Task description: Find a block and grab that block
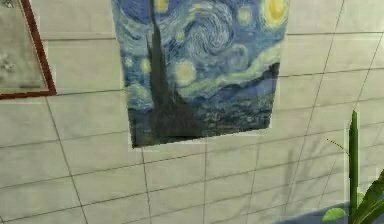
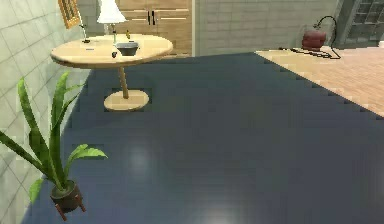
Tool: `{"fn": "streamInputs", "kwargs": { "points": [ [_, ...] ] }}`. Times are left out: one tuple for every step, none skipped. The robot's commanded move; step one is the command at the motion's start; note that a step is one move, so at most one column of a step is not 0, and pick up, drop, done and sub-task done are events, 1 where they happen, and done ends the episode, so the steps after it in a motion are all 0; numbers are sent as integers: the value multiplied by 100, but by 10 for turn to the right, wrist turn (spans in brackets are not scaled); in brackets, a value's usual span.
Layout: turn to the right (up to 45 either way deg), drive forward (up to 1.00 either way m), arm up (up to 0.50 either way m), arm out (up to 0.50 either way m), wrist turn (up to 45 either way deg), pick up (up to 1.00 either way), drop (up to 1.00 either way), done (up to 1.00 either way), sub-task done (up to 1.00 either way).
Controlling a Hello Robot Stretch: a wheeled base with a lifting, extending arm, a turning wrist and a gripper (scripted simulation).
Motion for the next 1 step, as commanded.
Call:
{"fn": "streamInputs", "kwargs": {
  "points": [
    [-210,0,0,0,0,0,0,0,0]
  ]
}}
